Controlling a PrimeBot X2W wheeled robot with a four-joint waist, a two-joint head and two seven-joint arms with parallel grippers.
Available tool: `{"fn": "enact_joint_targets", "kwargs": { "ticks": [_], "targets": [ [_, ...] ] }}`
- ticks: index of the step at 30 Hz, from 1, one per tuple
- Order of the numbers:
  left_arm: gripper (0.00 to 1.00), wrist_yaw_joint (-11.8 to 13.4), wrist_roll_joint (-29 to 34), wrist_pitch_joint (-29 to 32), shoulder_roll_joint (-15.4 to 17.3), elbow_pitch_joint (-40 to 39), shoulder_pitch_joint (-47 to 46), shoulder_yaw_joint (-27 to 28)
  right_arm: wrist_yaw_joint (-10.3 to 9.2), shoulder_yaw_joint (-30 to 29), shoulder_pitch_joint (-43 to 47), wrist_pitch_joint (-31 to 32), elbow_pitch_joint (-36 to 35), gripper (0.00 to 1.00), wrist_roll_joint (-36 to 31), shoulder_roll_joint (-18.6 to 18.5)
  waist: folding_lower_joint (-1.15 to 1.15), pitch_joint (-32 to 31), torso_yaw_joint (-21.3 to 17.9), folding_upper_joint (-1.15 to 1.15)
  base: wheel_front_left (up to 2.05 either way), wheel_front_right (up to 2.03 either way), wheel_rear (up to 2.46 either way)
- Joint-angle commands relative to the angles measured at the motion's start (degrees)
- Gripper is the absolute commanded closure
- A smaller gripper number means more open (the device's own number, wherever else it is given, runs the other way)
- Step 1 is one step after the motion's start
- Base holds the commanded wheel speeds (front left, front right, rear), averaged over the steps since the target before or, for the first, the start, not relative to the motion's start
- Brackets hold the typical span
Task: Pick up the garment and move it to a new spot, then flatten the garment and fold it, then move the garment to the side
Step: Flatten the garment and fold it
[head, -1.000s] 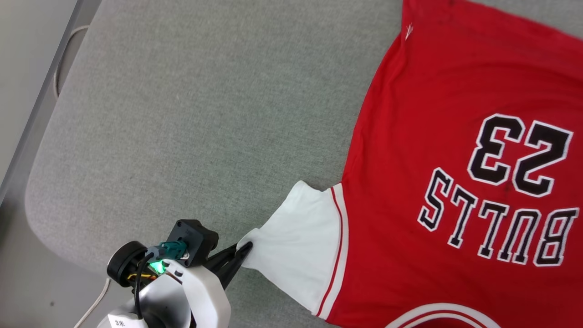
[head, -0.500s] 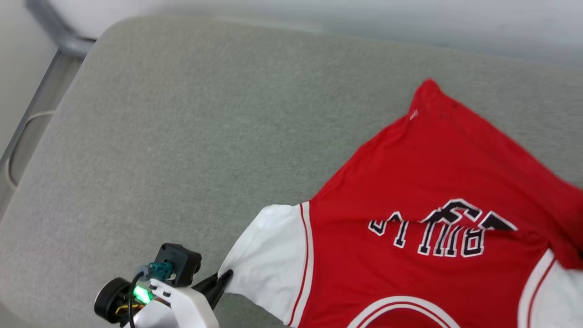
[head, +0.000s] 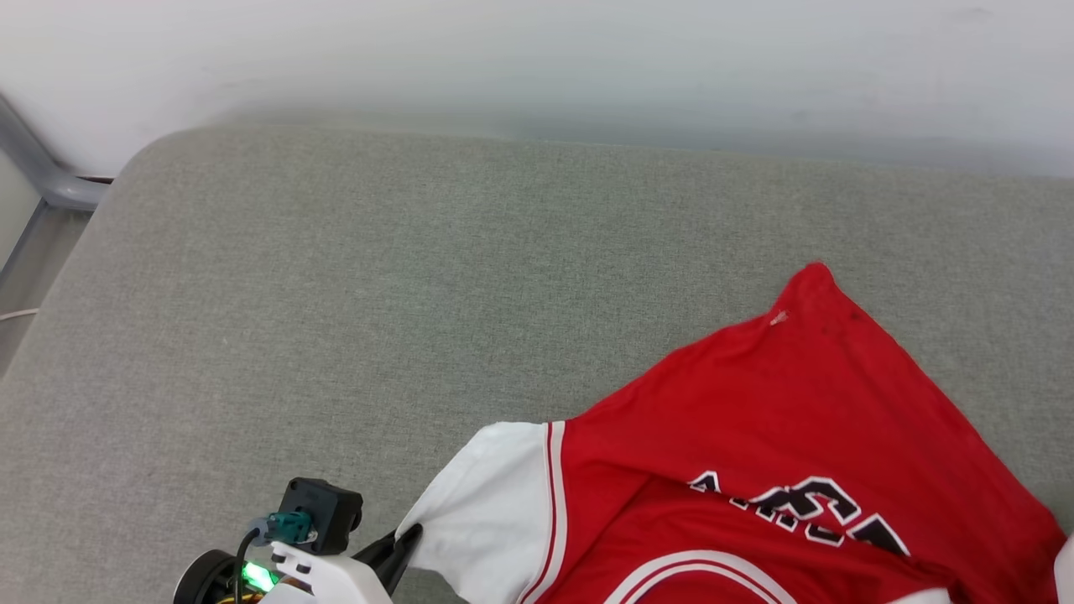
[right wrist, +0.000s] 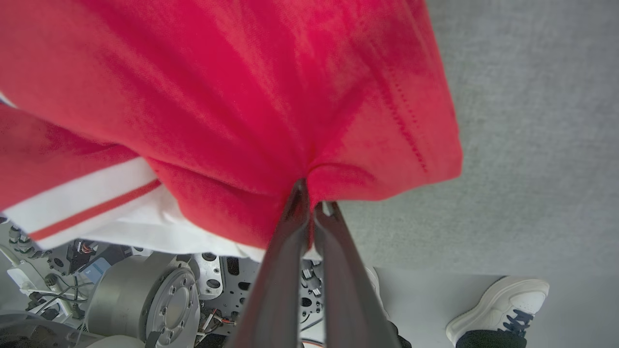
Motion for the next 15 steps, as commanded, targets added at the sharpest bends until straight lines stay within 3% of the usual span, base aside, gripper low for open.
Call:
{"fn": "enact_joint_targets", "kwargs": {
  "ticks": [1,8,9,10,15],
  "targets": [
    [1.00,0.23,-0.07,-0.38,-0.13,0.23,0.65,-0.02,-0.04,-0.38,2.18,0.34,-1.01,1.00,0.26,0.48,0.01,-0.24,-0.33,0.00,0.00,0.00,0.00],
    [1.00,-0.06,0.11,0.07,-0.16,0.21,-0.24,-0.51,-0.04,-0.53,3.71,-0.08,-1.40,1.00,-0.29,1.35,0.01,-0.17,-0.55,0.00,0.00,0.00,0.00],
    [1.00,-0.04,0.13,0.19,-0.14,0.08,-0.37,-0.55,-0.04,-0.40,3.31,-0.53,-1.65,0.81,-0.30,1.34,0.01,-0.14,-0.56,0.00,0.00,0.00,0.00],
    [1.00,-0.03,0.18,0.16,-0.08,-0.03,-0.46,-0.58,-0.04,-0.09,2.93,-0.80,-1.81,0.02,-0.20,1.12,0.01,-0.10,-0.56,0.00,0.00,0.00,0.00],
    [1.00,0.29,0.54,0.64,0.37,-0.92,-0.79,-0.69,-0.04,1.62,0.27,-0.23,-5.21,0.00,2.02,-1.31,0.01,0.18,-0.39,0.00,0.00,0.00,0.00]
  ]
}}
